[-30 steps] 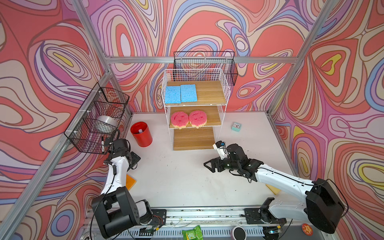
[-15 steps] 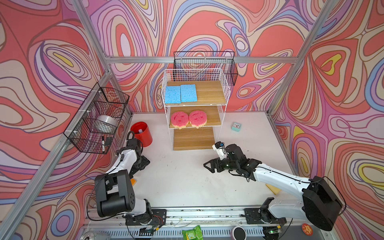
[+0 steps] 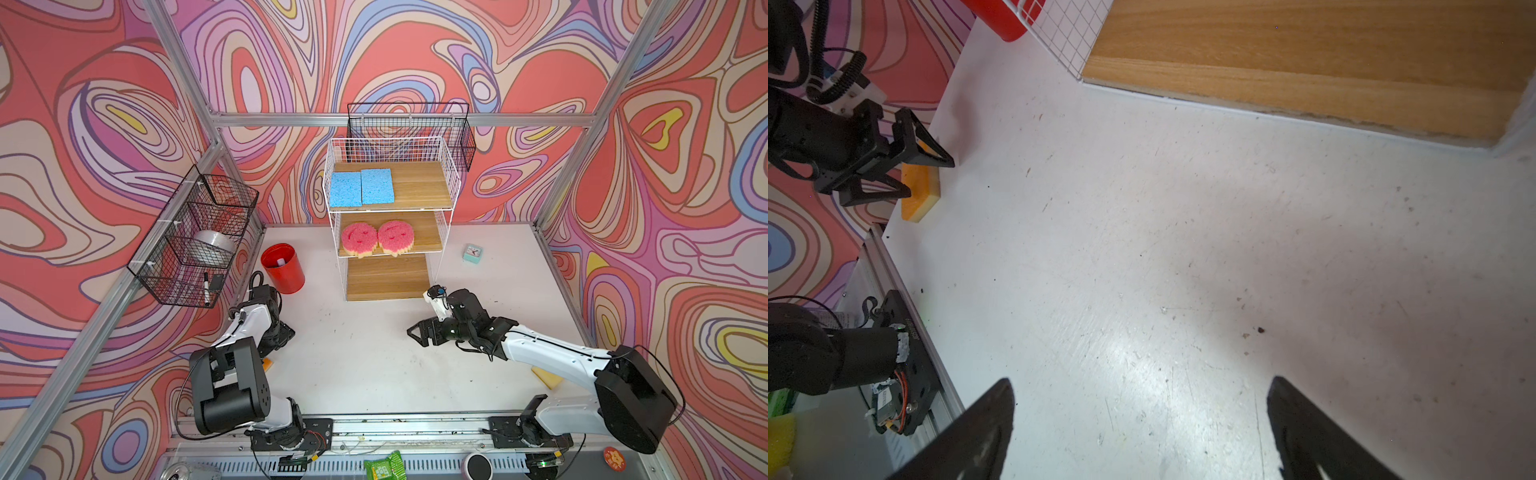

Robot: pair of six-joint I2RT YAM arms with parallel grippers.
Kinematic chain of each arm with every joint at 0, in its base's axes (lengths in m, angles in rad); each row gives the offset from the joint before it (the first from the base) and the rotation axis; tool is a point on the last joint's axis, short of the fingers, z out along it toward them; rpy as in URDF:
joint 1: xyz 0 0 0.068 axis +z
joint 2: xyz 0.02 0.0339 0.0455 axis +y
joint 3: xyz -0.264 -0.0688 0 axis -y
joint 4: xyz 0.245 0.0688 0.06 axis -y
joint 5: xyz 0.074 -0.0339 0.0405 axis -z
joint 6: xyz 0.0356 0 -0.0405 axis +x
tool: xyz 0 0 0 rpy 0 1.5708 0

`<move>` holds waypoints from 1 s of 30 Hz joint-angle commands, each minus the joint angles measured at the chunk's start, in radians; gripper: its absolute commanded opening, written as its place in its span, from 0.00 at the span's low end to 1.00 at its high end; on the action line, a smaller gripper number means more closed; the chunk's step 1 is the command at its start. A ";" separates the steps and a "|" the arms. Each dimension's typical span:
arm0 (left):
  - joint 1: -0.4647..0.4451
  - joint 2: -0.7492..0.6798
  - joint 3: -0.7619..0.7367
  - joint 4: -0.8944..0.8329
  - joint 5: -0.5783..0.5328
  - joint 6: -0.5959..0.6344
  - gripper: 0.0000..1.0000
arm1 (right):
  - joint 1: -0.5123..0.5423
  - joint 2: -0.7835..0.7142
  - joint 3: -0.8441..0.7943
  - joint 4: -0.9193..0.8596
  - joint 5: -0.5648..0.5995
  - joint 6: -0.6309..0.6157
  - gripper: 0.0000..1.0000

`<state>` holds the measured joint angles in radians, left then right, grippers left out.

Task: Place and organize the cleaning sponges onto the shelf

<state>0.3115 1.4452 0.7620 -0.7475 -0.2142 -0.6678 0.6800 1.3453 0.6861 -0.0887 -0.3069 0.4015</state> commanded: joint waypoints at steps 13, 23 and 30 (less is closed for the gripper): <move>0.040 0.078 -0.026 0.061 0.016 0.003 0.73 | -0.005 0.036 0.024 -0.012 0.027 -0.023 0.98; 0.040 0.083 -0.013 0.059 0.044 0.027 0.29 | -0.005 0.042 0.031 -0.015 0.032 -0.024 0.98; 0.022 0.028 -0.007 0.033 0.068 0.056 0.08 | -0.005 0.035 0.030 -0.017 0.037 -0.026 0.98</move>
<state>0.3523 1.4887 0.7624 -0.7483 -0.2508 -0.6212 0.6800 1.3785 0.7021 -0.0994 -0.2840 0.3859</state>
